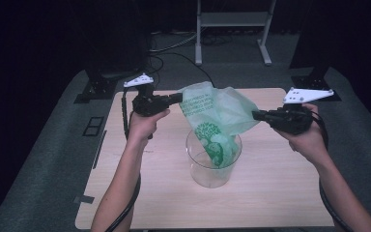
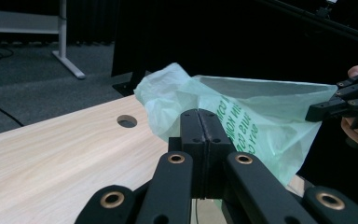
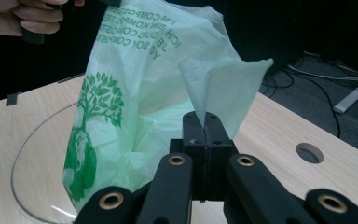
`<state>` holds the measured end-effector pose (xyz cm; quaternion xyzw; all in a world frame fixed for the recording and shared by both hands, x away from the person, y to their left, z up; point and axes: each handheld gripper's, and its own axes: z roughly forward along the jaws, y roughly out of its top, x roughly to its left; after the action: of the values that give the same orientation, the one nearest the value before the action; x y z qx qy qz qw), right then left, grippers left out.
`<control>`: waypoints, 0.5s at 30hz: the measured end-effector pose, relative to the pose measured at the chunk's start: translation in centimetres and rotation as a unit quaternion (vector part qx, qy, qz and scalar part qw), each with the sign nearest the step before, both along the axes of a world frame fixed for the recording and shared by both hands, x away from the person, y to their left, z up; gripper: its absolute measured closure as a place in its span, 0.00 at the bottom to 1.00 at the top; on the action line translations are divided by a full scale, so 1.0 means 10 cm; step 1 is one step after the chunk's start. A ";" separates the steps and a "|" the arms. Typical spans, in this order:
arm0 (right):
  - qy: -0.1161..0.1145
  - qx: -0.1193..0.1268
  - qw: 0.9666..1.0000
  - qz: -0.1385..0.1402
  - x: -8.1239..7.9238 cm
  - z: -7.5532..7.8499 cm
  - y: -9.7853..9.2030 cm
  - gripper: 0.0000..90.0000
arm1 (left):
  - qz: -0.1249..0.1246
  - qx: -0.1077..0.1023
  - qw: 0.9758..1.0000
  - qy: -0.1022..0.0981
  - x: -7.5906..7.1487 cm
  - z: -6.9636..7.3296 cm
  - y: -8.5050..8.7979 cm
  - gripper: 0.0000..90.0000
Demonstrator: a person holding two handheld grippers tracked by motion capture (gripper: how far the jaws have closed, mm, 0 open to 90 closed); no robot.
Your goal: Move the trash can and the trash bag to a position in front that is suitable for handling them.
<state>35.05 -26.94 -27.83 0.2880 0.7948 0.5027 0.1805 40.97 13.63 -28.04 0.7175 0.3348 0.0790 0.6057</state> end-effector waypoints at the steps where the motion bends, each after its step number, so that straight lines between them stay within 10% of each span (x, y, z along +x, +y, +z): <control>1: 0.001 0.001 1.000 -0.001 -0.01 -0.01 -0.02 1.00 | -0.001 -0.001 1.000 -0.003 -0.02 0.00 0.03 1.00; 15: 0.038 0.004 0.999 -0.013 -0.11 -0.36 -0.27 1.00 | 0.005 -0.008 1.000 0.015 -0.31 -0.48 0.31 1.00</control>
<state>33.97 -29.65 -31.40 0.3180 0.7951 0.4925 0.1553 37.90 16.70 -32.84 0.7119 0.3483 0.0683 0.6060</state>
